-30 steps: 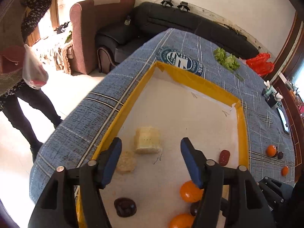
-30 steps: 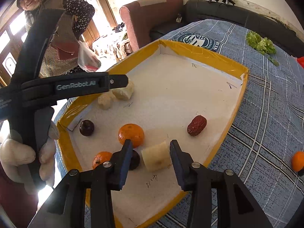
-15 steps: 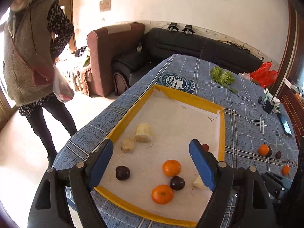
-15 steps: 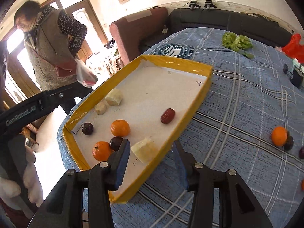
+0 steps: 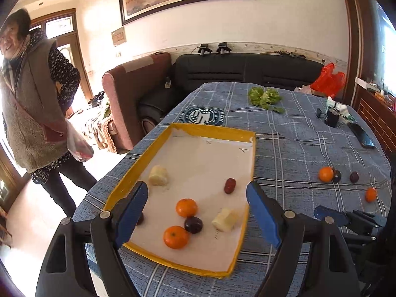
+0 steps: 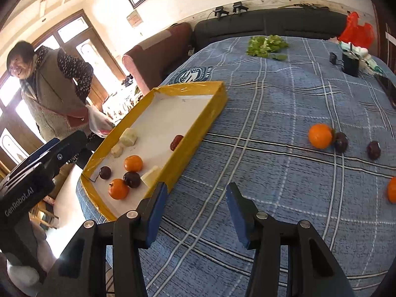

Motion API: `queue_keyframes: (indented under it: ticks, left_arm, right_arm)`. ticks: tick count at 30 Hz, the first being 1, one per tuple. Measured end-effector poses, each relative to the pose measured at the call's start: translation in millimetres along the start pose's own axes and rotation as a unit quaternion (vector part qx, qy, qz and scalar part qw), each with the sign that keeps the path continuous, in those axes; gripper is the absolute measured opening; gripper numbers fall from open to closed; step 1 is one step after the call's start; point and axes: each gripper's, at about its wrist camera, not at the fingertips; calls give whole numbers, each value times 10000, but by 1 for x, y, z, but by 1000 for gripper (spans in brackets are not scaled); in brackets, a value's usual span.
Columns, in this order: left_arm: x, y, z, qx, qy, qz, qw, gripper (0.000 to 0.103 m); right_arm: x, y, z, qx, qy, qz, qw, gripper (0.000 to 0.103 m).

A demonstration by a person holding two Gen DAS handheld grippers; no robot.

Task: Organize fruits
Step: 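Move both open tools back toward the remaining oranges and plums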

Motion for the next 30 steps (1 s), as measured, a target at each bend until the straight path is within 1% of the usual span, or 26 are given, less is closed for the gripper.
queue_keyframes:
  ticks: [4, 8, 13, 17, 18, 19, 21, 22, 24, 26, 27, 30]
  left_arm:
    - [-4, 6, 13, -73, -94, 1, 9999, 82]
    - [-8, 7, 23, -174, -163, -83, 9997, 82]
    - [-12, 11, 27, -215, -237, -114, 9994, 82]
    - [-13, 12, 28, -322, -240, -161, 9991, 82]
    - [-13, 12, 28, -394, -219, -189, 9988, 82]
    - [-13, 12, 26, -546, -150, -225, 9981, 82]
    - [-13, 15, 21, -877, 54, -217, 9959, 82]
    - [-13, 15, 20, -976, 105, -207, 9950, 82]
    - [-14, 14, 20, -1360, 252, -219, 9901, 82]
    - [-15, 8, 22, -1659, 347, -352, 9849, 82]
    - [-17, 5, 24, -1758, 360, -441, 9828, 82]
    - [-23, -2, 34, -1876, 245, -546, 9804, 82]
  right_arm:
    - [-3, 7, 15, -16, -182, 72, 9998, 55]
    - [-8, 12, 29, -5, -350, 86, 9993, 56]
    - [-13, 14, 39, -22, -440, 81, 9990, 56]
    - [-16, 18, 51, -78, -517, 93, 9986, 56]
    - [-16, 20, 56, -107, -551, 115, 9984, 56]
    - [-16, 25, 63, -166, -607, 184, 9978, 56]
    - [-13, 41, 86, -365, -839, 406, 9950, 56]
    - [-11, 48, 98, -432, -956, 480, 9933, 56]
    - [-9, 63, 124, -636, -1229, 619, 9884, 56]
    - [-9, 77, 148, -873, -1456, 702, 9830, 56]
    - [-10, 83, 159, -972, -1555, 743, 9802, 56]
    - [-13, 92, 177, -1234, -1660, 811, 9750, 56]
Point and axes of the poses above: each gripper's, at about its wrist camera, not at the fingertips, and y roughly against the way its jaws point, z to its right, x to its top, and after that the axes turned 2 degrees about -x, right-handed
